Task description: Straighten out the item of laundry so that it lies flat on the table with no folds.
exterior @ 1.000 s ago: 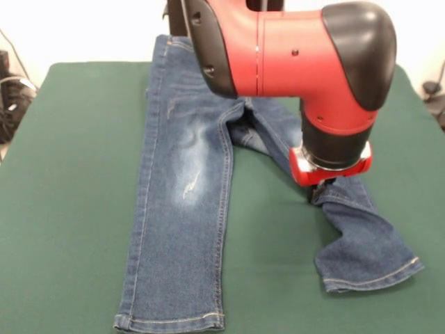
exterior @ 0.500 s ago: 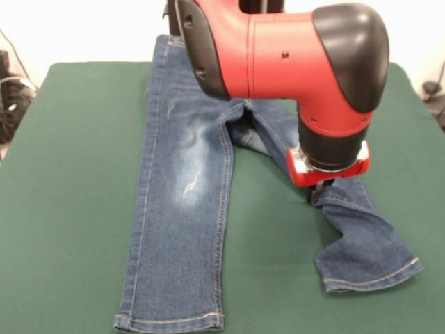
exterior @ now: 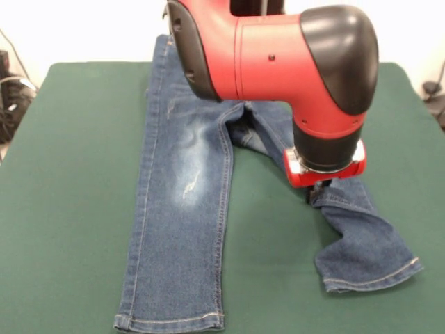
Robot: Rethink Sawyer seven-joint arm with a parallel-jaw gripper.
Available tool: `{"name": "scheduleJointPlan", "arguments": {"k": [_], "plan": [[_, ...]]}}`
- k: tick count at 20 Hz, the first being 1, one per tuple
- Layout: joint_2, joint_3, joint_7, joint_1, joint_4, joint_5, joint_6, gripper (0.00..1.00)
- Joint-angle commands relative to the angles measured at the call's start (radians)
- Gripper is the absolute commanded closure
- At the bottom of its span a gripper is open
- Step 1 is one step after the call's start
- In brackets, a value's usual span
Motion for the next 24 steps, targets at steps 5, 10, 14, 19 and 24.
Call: {"name": "scheduleJointPlan", "arguments": {"k": [5, 10, 14, 19, 24], "plan": [[0.038, 0.118, 0.144, -0.015, 0.017, 0.048, -0.152, 1.00], [0.021, 0.115, 0.111, -0.027, 0.019, 0.033, -0.115, 1.00], [0.016, 0.105, 0.079, -0.033, -0.003, 0.016, -0.059, 1.00], [0.013, 0.065, 0.061, -0.020, -0.044, -0.019, 0.020, 1.00], [-0.002, 0.081, 0.021, -0.054, -0.045, -0.016, 0.054, 1.00]]}}
